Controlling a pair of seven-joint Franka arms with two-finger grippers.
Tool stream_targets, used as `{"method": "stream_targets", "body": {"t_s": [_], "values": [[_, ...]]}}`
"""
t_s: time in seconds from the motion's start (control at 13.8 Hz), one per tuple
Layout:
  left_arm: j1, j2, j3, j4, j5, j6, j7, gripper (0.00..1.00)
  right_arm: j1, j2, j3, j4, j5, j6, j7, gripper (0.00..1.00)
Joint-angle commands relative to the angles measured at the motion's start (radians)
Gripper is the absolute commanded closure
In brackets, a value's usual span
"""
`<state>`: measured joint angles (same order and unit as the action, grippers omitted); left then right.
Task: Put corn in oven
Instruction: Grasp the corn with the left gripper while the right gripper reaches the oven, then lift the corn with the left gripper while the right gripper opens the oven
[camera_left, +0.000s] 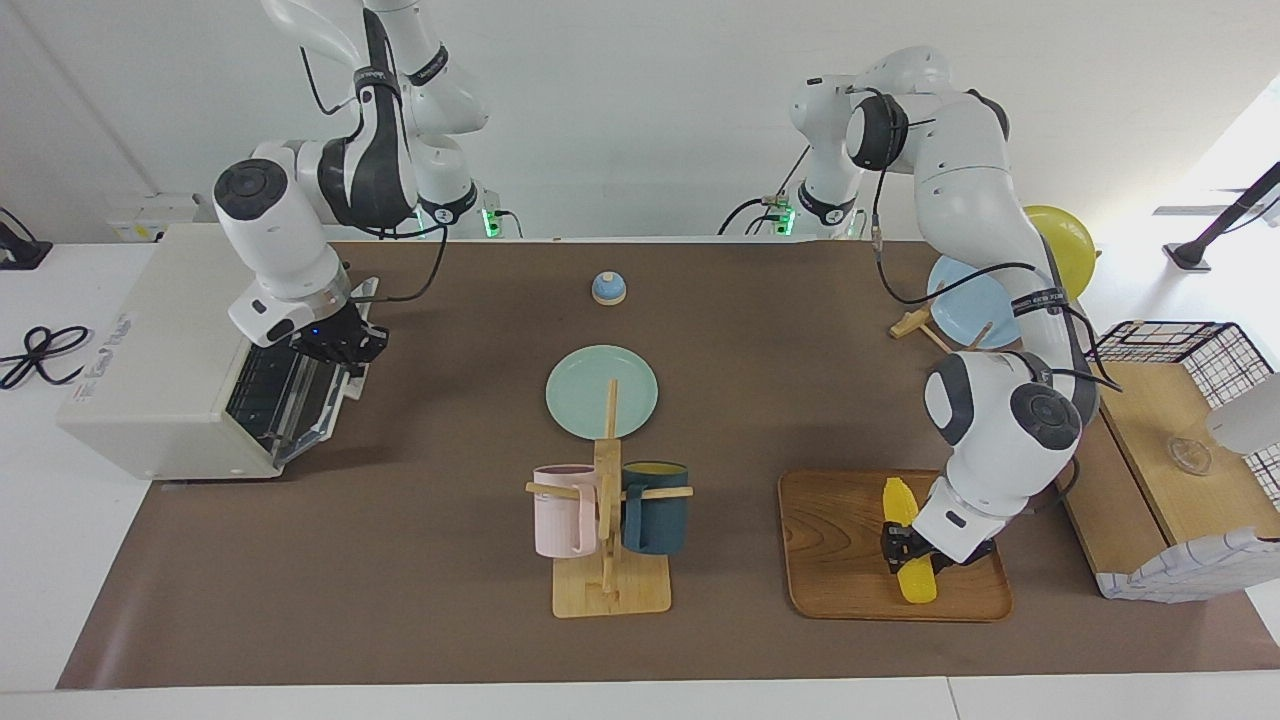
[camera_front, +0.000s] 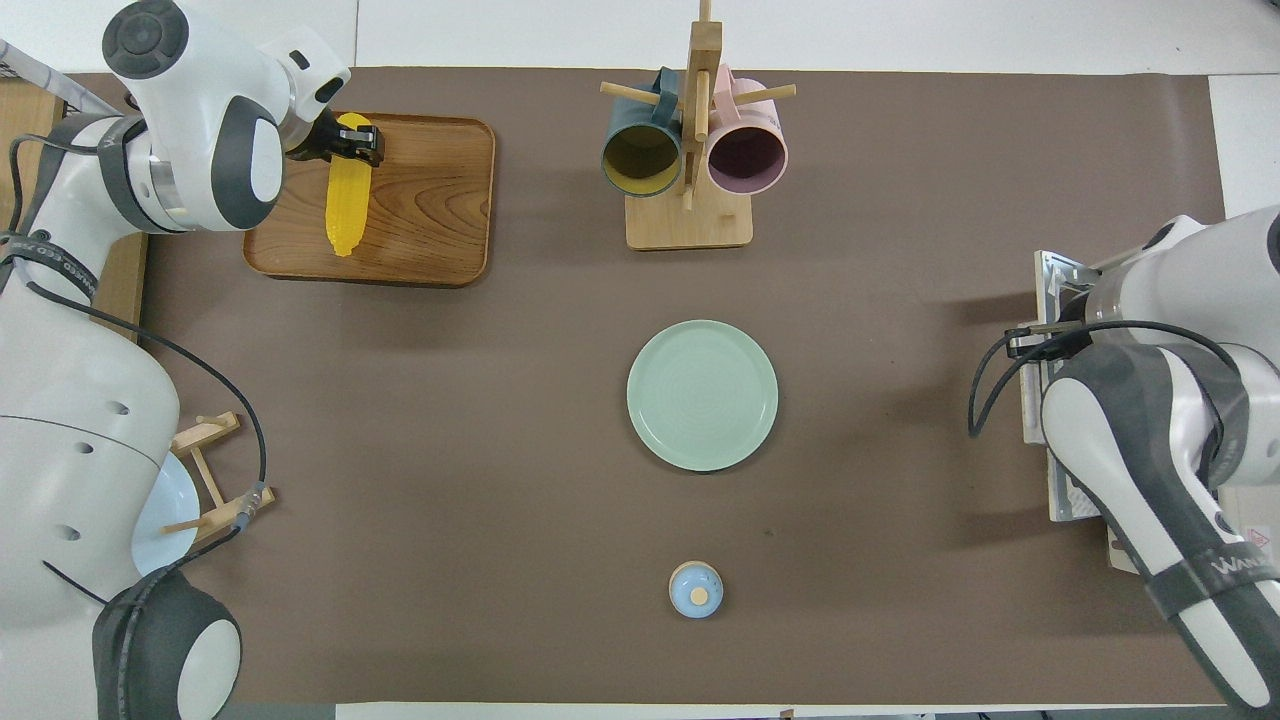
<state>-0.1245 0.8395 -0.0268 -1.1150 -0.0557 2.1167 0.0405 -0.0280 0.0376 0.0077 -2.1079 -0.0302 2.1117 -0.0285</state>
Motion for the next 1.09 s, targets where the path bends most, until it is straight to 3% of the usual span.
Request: {"method": "stream_targets", "body": {"t_s": [0.0, 0.14, 0.29, 0.43, 0.58, 0.72, 1.01], "values": [[-0.007, -0.121, 0.004, -0.025, -0.084, -0.159, -0.043, 1.0, -0.021, 0.025, -0.005, -0.068, 0.021, 0.149, -0.007, 1.0], [-0.052, -0.273, 0.001, -0.121, -0.088, -0.233, -0.218, 1.0, -0.017, 0.021, -0.003, -0.092, 0.048, 0.175, 0.001, 1.0], [-0.145, -0.466, 0.001, -0.349, -0.09, -0.222, -0.351, 1.0, 0.011, 0.03, -0.003, -0.096, 0.075, 0.192, 0.01, 1.0], [-0.275, -0.571, 0.001, -0.488, -0.09, -0.186, -0.505, 1.0, 0.011, 0.059, -0.003, -0.101, 0.095, 0.22, 0.013, 1.0], [-0.401, -0.606, 0.001, -0.566, -0.092, -0.103, -0.63, 1.0, 0.013, 0.099, -0.003, -0.101, 0.11, 0.241, 0.033, 1.0], [-0.51, -0.632, -0.001, -0.701, -0.092, 0.102, -0.688, 1.0, 0.019, 0.128, -0.003, -0.101, 0.15, 0.26, 0.038, 1.0], [-0.627, -0.496, 0.002, -0.717, -0.09, 0.294, -0.729, 1.0, 0.071, 0.134, -0.003, -0.066, 0.153, 0.245, 0.073, 1.0]]}}
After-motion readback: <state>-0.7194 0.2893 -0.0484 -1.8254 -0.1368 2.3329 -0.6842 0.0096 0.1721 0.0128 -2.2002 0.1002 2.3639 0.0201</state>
